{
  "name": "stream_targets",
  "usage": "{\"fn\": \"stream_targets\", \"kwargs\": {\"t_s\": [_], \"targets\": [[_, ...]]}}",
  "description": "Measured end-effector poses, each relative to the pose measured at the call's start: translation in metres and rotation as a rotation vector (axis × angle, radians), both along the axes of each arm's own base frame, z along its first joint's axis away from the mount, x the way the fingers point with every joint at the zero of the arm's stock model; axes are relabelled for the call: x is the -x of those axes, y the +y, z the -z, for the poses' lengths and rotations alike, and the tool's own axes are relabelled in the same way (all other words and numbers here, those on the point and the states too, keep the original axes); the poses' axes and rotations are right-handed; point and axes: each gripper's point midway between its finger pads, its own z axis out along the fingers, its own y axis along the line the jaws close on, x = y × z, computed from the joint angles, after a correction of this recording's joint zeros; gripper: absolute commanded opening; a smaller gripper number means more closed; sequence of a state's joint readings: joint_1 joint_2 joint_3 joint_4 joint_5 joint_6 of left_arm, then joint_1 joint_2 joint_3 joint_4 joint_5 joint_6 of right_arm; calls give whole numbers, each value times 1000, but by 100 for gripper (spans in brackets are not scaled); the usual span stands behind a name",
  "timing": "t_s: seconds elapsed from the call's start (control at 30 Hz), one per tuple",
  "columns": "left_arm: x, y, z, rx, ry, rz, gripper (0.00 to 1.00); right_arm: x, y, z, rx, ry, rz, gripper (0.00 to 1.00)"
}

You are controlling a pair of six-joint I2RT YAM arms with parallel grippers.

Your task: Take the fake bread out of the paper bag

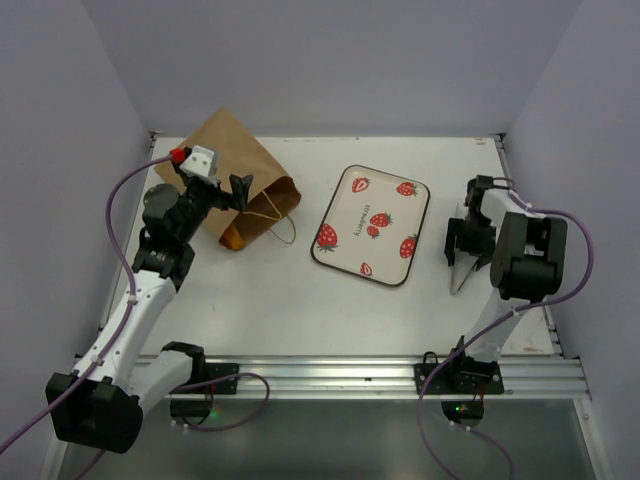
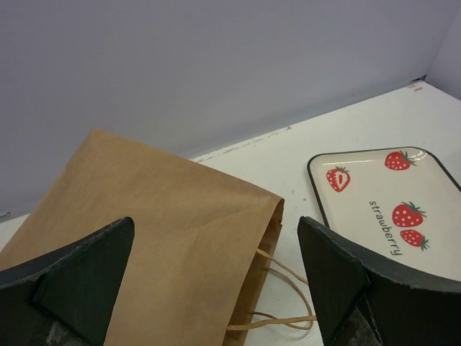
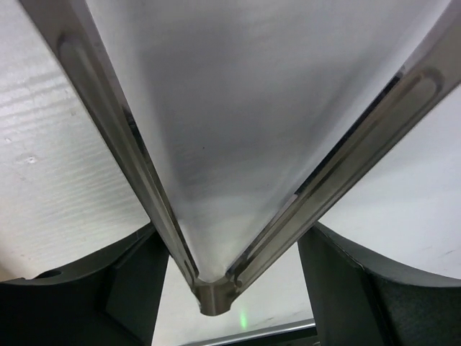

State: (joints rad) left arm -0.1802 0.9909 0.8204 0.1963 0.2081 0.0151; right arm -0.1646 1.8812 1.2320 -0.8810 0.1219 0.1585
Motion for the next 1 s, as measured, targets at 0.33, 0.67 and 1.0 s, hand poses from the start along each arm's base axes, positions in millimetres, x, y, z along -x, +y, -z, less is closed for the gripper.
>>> {"fn": "stream_targets", "kwargs": {"t_s": [0.33,0.67,1.0], "targets": [[2,0,-3,-2,-10,1,99,-25,-25,-1,44,14,-375,67],[6,-1,-9,0,-28,6,100,-33,-31,-1,43,-2,-495,82],[11,-3,-16,3,-48,13,100,-47,-27,3,-90,-98,-409,96]]}}
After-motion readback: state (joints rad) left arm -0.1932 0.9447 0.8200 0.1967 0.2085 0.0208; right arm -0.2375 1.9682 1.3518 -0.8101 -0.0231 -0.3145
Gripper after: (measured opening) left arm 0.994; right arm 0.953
